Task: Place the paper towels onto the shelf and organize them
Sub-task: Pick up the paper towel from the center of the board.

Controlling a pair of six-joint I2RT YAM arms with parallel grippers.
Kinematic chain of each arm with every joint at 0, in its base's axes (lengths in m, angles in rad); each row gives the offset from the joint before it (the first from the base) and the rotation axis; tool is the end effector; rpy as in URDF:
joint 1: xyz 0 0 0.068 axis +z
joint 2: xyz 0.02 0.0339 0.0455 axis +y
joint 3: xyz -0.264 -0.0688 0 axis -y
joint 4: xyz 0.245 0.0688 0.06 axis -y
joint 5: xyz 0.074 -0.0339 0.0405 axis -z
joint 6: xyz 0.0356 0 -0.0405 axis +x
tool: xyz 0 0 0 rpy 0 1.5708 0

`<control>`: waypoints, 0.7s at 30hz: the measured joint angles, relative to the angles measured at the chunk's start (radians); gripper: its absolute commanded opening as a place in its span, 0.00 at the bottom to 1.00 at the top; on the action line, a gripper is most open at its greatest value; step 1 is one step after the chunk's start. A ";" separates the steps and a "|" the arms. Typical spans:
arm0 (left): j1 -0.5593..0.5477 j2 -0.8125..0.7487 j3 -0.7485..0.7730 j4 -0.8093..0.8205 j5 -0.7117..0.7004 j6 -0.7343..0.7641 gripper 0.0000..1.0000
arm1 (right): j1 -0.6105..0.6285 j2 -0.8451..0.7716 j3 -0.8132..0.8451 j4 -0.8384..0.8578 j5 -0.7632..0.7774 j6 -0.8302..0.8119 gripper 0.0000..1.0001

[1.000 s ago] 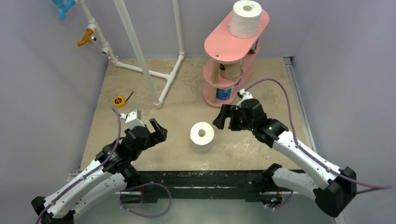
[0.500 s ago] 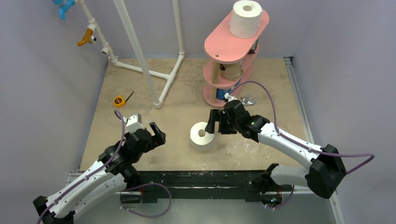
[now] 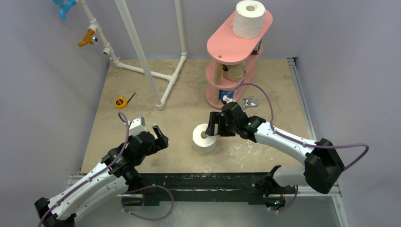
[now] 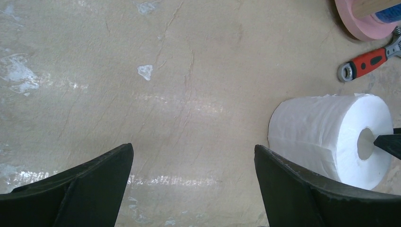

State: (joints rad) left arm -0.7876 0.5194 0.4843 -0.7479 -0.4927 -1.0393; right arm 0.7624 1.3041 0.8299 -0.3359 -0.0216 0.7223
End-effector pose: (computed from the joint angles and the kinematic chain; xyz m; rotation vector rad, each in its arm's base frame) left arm 0.0913 -0.0678 0.2216 -0.5179 2.2120 -0.3962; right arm 0.1957 0.1880 0.2303 -0.0611 2.5056 0.6974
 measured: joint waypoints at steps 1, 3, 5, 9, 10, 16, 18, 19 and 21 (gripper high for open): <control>0.000 0.001 -0.002 0.000 0.002 -0.001 0.99 | 0.001 0.000 0.000 0.004 0.000 0.000 0.74; 0.000 0.005 -0.006 0.001 0.008 -0.002 0.99 | 0.004 0.000 0.000 0.011 -0.001 0.000 0.72; 0.000 0.011 -0.006 0.002 0.013 -0.002 0.99 | 0.006 0.001 0.000 0.015 -0.002 0.000 0.70; 0.000 0.013 -0.006 0.002 0.017 -0.009 0.99 | 0.010 0.010 0.000 0.016 -0.005 0.000 0.65; 0.000 0.013 -0.006 0.002 0.017 -0.013 0.99 | 0.010 0.013 0.000 0.017 -0.005 0.000 0.63; 0.000 0.013 -0.009 0.003 0.018 -0.019 0.99 | 0.015 0.014 0.000 0.020 -0.005 0.000 0.55; 0.000 0.014 -0.009 0.003 0.018 -0.021 0.99 | 0.018 0.014 0.000 0.021 -0.005 0.000 0.53; 0.000 0.014 -0.009 0.003 0.018 -0.021 0.99 | 0.020 0.014 0.000 0.022 -0.005 0.000 0.53; 0.000 0.016 -0.009 0.003 0.019 -0.022 0.99 | 0.023 0.016 0.000 0.023 -0.005 -0.001 0.50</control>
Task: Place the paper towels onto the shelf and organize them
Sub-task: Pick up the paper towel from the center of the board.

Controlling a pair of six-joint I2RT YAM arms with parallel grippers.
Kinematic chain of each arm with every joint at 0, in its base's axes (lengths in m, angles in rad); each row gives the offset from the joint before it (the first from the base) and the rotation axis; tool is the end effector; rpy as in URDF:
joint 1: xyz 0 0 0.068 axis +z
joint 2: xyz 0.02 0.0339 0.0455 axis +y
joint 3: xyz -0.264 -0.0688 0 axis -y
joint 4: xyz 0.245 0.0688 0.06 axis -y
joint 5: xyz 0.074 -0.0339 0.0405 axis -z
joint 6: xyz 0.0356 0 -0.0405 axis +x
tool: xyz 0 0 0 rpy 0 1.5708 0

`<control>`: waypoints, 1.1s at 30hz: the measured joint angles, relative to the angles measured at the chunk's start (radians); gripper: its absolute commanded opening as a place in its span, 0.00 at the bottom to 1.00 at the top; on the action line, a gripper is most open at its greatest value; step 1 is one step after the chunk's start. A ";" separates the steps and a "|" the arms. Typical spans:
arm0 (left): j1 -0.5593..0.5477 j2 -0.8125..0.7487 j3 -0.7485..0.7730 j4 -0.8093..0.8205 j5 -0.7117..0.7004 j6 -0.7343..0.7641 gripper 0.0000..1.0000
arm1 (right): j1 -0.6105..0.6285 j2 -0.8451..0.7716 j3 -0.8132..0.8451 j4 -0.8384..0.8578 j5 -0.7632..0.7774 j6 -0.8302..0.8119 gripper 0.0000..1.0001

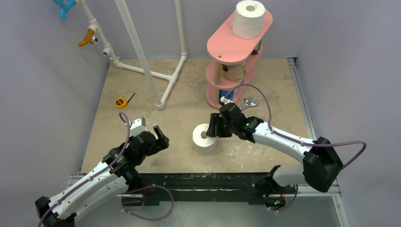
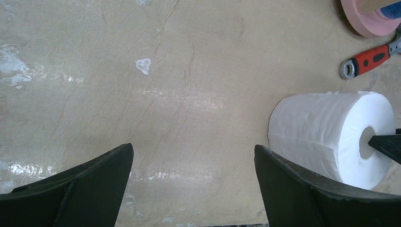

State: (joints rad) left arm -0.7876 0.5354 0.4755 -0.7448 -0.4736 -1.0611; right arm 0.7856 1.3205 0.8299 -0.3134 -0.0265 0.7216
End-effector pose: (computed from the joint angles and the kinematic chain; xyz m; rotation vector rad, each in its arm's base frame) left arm 0.0922 -0.0696 0.2173 -0.5325 2.2372 -0.4035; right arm 0.1938 0.1952 0.2278 -0.0936 2.5045 0.7160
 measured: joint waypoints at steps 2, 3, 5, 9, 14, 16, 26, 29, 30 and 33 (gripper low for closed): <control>0.000 0.001 -0.001 0.000 0.002 -0.002 0.99 | 0.002 0.002 0.000 0.000 0.001 0.000 0.48; 0.000 0.001 -0.002 0.001 0.003 -0.003 0.99 | 0.002 0.002 0.000 0.000 0.001 0.000 0.46; 0.000 0.001 -0.006 0.003 0.005 -0.003 0.99 | 0.005 0.002 0.000 0.000 0.002 0.000 0.42; 0.000 0.001 -0.015 0.003 0.010 -0.003 0.99 | 0.010 0.003 0.000 0.000 0.002 0.000 0.37; 0.000 0.001 -0.016 0.003 0.011 -0.003 0.99 | 0.013 0.002 0.000 0.001 0.003 0.000 0.29; 0.000 0.001 -0.016 0.003 0.013 -0.003 0.99 | 0.014 0.003 0.000 0.000 0.005 0.000 0.25; 0.000 0.001 -0.016 0.003 0.014 -0.003 0.99 | 0.017 0.002 0.017 -0.033 0.006 0.000 0.00; 0.000 0.001 -0.016 0.003 0.015 -0.003 0.99 | 0.019 -0.003 0.019 -0.045 0.008 -0.001 0.00; 0.000 0.001 -0.016 0.003 0.016 -0.003 0.99 | 0.019 -0.006 0.019 -0.050 0.009 -0.001 0.00; 0.000 0.000 -0.016 0.003 0.016 -0.003 0.99 | 0.019 -0.031 0.023 -0.084 0.011 0.000 0.00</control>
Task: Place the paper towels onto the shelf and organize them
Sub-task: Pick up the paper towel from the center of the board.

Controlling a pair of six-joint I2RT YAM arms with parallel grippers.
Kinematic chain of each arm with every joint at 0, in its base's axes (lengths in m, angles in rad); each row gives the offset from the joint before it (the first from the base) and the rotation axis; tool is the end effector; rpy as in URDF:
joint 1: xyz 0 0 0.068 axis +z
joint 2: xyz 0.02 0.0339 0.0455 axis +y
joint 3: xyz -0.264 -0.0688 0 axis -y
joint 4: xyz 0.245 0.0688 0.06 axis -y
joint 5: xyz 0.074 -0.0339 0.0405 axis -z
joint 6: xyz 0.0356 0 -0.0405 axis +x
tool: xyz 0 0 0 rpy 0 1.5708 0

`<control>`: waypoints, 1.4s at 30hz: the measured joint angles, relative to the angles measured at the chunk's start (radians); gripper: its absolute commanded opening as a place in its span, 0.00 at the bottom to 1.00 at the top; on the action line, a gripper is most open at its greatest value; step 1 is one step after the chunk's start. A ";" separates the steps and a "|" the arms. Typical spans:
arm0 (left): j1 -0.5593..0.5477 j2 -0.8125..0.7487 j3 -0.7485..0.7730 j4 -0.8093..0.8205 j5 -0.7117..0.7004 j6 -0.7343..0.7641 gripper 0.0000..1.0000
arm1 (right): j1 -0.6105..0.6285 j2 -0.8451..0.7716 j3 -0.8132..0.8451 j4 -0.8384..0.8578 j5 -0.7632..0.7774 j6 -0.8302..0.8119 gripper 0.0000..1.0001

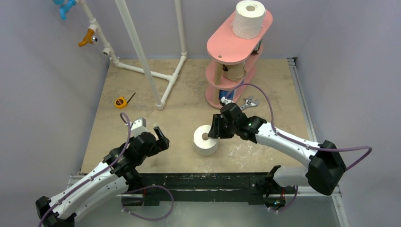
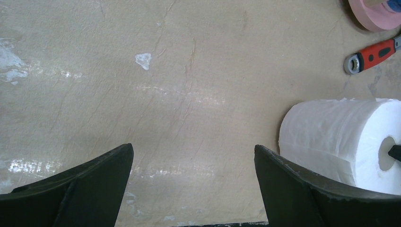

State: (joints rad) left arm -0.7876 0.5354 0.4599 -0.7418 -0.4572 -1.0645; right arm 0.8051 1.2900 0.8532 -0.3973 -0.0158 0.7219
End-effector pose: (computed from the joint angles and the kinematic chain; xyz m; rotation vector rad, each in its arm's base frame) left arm 0.0918 -0.0699 0.2123 -0.5291 2.2572 -0.4072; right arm 0.1852 0.1935 0.2367 -0.1131 2.5309 0.6906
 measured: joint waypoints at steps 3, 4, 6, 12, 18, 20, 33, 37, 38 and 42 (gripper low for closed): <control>0.000 -0.002 0.000 0.000 0.000 0.000 0.99 | 0.000 -0.022 0.033 -0.045 0.001 0.001 0.00; 0.000 -0.002 0.000 0.000 0.000 0.000 0.99 | 0.000 -0.027 0.051 -0.057 0.001 0.002 0.00; 0.000 -0.002 0.000 0.000 0.000 0.000 0.99 | 0.000 -0.036 0.082 -0.068 0.002 0.006 0.00; 0.000 -0.002 0.000 0.000 0.000 -0.004 0.99 | 0.000 -0.048 0.179 -0.108 0.010 0.046 0.00; 0.000 -0.002 0.000 -0.001 0.000 -0.018 0.99 | 0.000 -0.046 0.299 -0.224 0.083 0.099 0.00; 0.000 -0.002 0.000 -0.001 0.000 -0.018 0.99 | 0.000 -0.051 0.323 -0.240 0.105 0.122 0.00; 0.000 0.010 0.000 -0.006 0.008 -0.024 0.99 | 0.000 -0.017 0.634 -0.444 0.130 0.188 0.00; 0.000 0.009 0.000 -0.010 0.008 -0.026 0.98 | 0.000 0.033 0.794 -0.529 0.137 0.188 0.00; 0.000 0.008 0.000 -0.011 0.009 -0.026 0.98 | 0.000 0.048 0.841 -0.554 0.144 0.188 0.00; 0.000 0.003 0.000 -0.016 0.018 -0.033 0.98 | 0.000 0.103 1.027 -0.665 0.192 0.198 0.00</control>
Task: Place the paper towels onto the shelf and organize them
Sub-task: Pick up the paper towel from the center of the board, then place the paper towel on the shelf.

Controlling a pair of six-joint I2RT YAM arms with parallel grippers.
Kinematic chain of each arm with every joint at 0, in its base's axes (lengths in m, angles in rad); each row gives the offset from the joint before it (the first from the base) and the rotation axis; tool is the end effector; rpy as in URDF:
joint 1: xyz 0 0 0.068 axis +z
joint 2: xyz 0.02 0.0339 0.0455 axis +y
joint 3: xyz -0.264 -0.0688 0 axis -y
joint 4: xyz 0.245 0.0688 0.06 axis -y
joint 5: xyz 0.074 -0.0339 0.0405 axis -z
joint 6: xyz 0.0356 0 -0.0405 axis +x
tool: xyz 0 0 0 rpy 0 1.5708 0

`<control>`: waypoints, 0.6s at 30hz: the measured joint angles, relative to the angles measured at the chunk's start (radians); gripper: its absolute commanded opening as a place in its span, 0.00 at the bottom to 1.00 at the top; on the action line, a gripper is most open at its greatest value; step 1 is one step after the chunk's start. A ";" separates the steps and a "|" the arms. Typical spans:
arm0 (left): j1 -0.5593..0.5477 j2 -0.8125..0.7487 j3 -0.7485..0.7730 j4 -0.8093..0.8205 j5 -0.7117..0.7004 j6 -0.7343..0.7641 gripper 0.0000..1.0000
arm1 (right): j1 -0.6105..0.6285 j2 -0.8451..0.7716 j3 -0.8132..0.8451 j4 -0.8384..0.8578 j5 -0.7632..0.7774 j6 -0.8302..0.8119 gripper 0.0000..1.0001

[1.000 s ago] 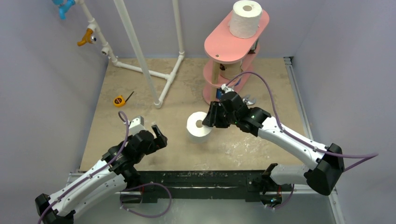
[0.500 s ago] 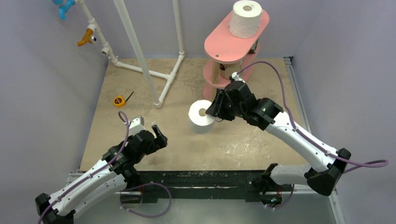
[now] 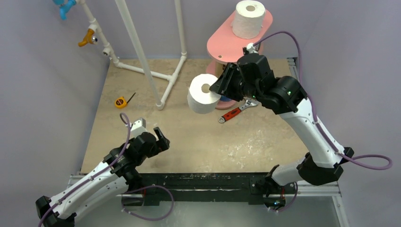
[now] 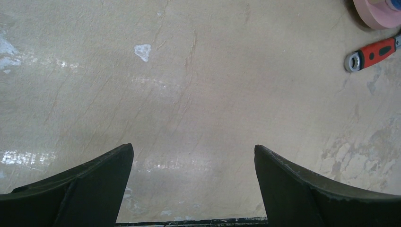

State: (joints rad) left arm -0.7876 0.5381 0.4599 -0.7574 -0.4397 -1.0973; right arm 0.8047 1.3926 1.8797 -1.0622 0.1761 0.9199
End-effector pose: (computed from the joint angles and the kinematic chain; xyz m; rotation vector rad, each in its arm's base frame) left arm 0.0908 -0.0697 0.2107 -0.5588 2.2768 -0.4209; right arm 0.1800 0.1781 0.4817 0.2370 2.2375 0.7984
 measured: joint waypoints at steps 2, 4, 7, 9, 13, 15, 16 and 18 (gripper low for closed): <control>0.000 0.000 0.000 0.000 0.006 -0.003 0.98 | -0.005 0.030 0.103 -0.048 0.024 0.008 0.00; 0.000 0.000 0.000 -0.001 0.012 -0.004 0.98 | -0.019 0.056 0.200 -0.085 0.038 0.021 0.00; 0.000 -0.002 0.000 -0.006 0.018 -0.010 0.98 | -0.064 0.086 0.299 -0.130 0.039 0.045 0.00; 0.000 -0.002 0.000 -0.008 0.021 -0.011 0.98 | -0.114 0.099 0.328 -0.155 0.030 0.065 0.00; 0.000 0.004 0.000 -0.006 0.040 -0.016 0.97 | -0.220 0.114 0.323 -0.197 0.025 0.108 0.00; 0.000 0.016 0.000 -0.001 0.052 -0.020 0.97 | -0.245 0.114 0.309 -0.205 0.035 0.126 0.00; 0.000 0.022 0.000 0.003 0.059 -0.021 0.97 | -0.249 0.112 0.303 -0.206 0.039 0.135 0.00; 0.000 0.030 0.000 0.009 0.069 -0.022 0.97 | -0.249 0.109 0.296 -0.202 0.037 0.145 0.00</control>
State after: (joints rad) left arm -0.7876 0.5678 0.4595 -0.7486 -0.3702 -1.1191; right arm 0.5560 1.5021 2.1754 -1.2640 0.2131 1.0653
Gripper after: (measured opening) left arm 0.975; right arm 0.404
